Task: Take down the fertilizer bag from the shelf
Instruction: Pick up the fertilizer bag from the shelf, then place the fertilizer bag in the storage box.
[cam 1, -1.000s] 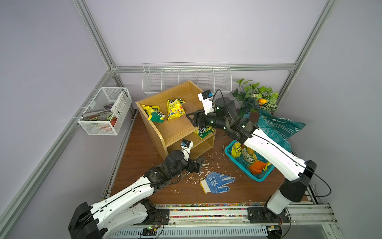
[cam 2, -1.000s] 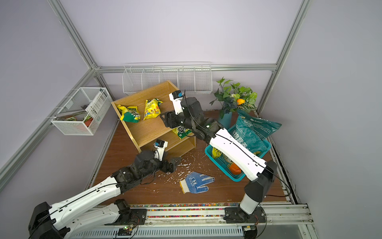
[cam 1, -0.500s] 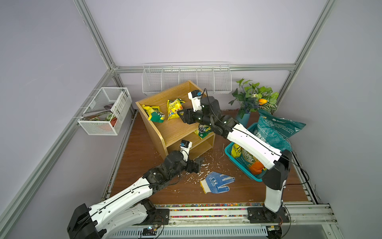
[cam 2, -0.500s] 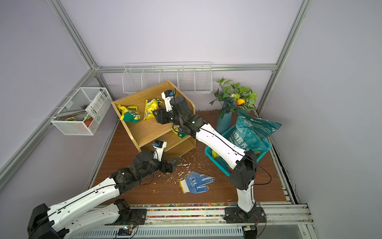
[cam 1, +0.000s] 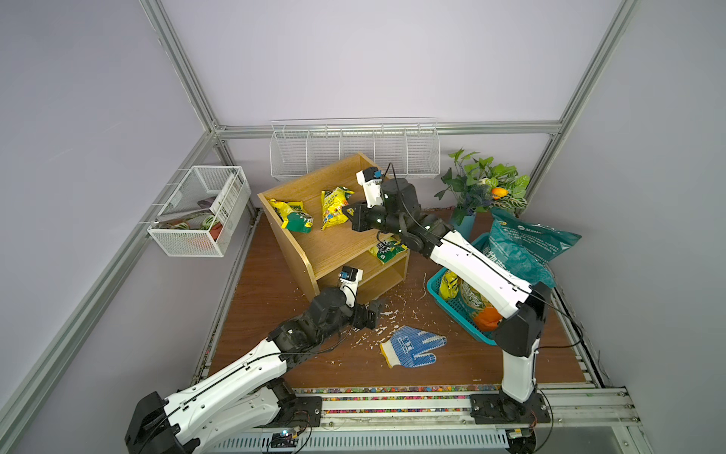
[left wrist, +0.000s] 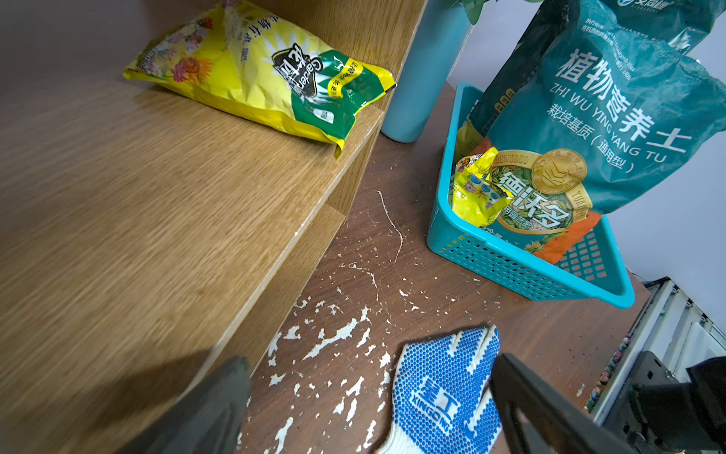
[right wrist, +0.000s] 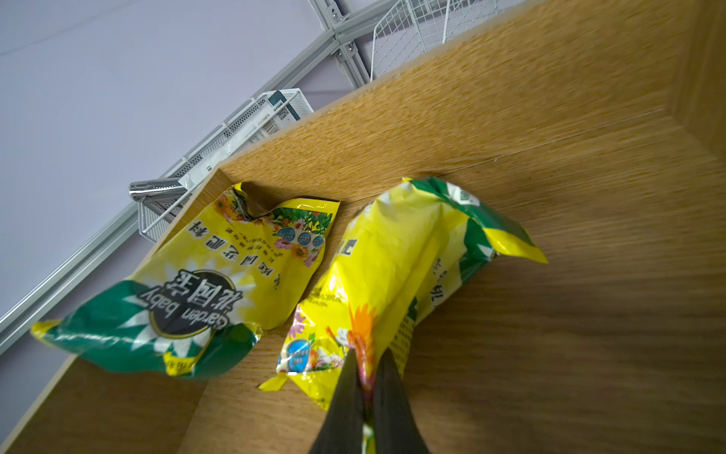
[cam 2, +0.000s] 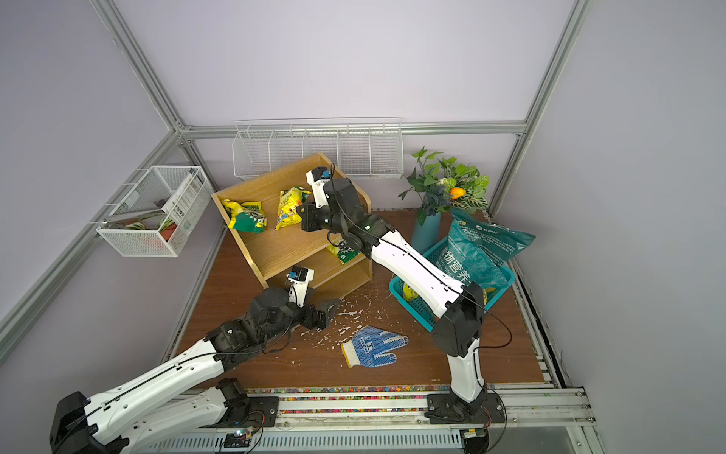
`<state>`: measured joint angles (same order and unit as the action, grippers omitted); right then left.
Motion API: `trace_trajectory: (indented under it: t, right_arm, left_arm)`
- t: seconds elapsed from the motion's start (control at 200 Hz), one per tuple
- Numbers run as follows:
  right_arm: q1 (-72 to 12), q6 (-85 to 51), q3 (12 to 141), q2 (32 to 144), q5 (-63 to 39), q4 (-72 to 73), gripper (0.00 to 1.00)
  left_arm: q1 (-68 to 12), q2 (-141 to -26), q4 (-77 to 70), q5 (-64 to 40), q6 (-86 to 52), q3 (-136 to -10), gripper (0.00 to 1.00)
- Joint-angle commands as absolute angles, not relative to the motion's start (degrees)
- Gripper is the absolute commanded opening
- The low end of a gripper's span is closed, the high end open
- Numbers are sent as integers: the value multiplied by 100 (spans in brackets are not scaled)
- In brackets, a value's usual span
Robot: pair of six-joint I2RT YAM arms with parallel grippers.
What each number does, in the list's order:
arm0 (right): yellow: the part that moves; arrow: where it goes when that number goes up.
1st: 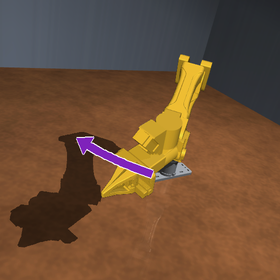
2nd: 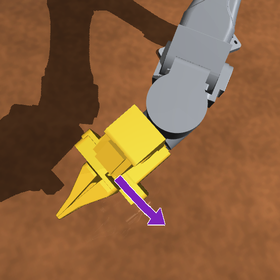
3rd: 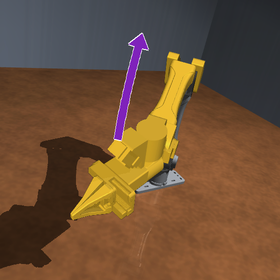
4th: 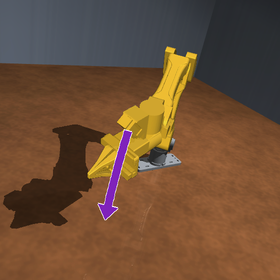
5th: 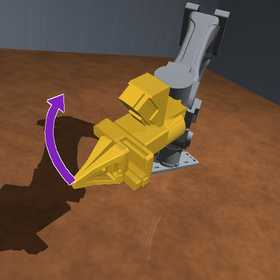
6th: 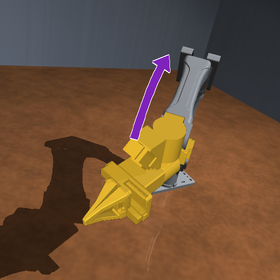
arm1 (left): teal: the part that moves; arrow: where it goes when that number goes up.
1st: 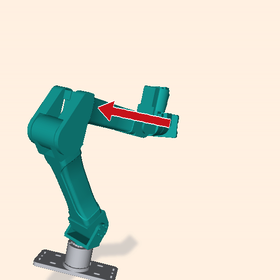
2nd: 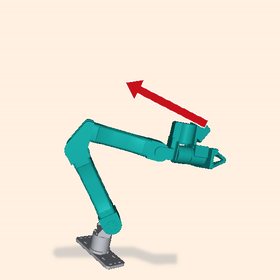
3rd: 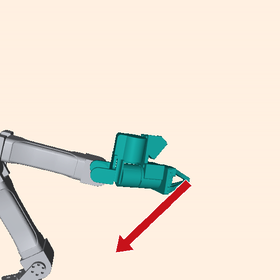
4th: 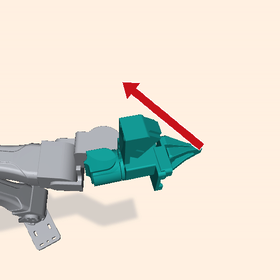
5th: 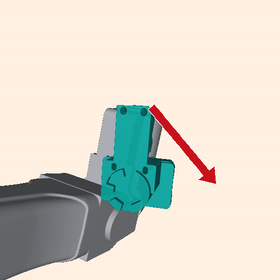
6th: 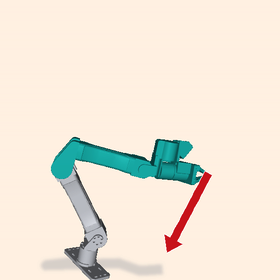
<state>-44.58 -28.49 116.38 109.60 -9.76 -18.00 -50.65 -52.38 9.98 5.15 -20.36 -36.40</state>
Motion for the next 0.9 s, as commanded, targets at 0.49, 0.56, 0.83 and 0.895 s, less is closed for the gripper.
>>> trace_trajectory:
  t: [0.49, 0.56, 0.83, 0.895]
  right_arm:
    - [-4351, -1421, 9182, 6305, 834, -3134, 0]
    - [-4351, -1546, 8730, 5842, 1423, -3345, 0]
    - [-4351, -2373, 7536, 5183, 2420, -4451, 0]
    - [-4351, -2711, 7315, 5212, 2625, -4730, 0]
  left_arm:
    - [-5089, -5474, 766, 381, -1964, -3627, 100]
    - [-5091, -5543, 734, 339, -1969, -3673, 100]
    - [-5089, -5951, 575, 172, -1969, -3872, 100]
    - [-5089, -6035, 567, 158, -1973, -3935, 100]
